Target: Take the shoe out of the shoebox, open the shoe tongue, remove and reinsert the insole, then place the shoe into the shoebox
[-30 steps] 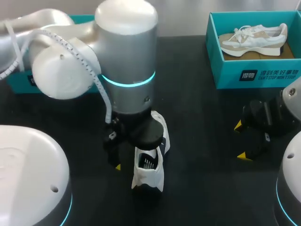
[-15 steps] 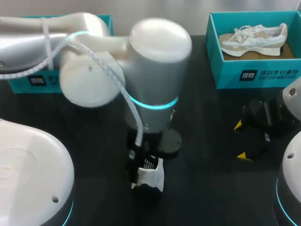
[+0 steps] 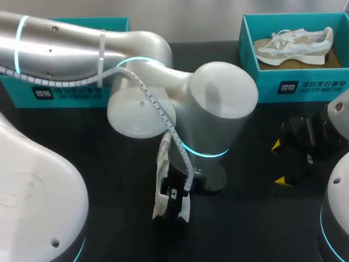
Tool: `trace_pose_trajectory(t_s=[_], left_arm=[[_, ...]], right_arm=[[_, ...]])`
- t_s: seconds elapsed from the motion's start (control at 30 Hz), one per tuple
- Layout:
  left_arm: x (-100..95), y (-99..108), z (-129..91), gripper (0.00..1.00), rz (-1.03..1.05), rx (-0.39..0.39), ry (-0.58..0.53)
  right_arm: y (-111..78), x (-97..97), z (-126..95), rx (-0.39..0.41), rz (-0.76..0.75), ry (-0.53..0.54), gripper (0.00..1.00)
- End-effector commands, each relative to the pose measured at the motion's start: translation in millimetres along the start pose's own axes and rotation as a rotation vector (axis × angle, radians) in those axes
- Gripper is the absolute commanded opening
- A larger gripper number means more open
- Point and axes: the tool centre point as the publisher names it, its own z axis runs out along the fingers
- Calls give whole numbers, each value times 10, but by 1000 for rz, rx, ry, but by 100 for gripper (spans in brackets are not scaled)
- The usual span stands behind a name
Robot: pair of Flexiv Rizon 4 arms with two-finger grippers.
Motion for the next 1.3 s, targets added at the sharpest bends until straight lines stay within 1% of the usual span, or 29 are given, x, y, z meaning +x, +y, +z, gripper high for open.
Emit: trace_pose_trajectory(t_s=[0.03,0.2,0.4,0.57,0.77,0.93,1.13,1.3], left_arm=[[-6,101,150,100,12,71,5],[2,109,248,100,17,93,5],[21,63,348,100,55,98,-33],[31,41,417,100,75,145,-40],[47,71,521,100,81,173,-51],[44,56,601,100,88,191,-53],[82,-16,700,100,118,195,-58],[90,-45,739,100,124,207,-52]], right_arm=[[0,16,-2,1,0,-3,100],[0,16,-2,1,0,-3,100],[0,16,-2,1,0,-3,100],[0,16,-2,1,0,-3,100],[0,16,-2,1,0,-3,100],[0,16,-2,1,0,-3,100],[0,16,-2,1,0,-3,100],[0,16,-2,1,0,-3,100]])
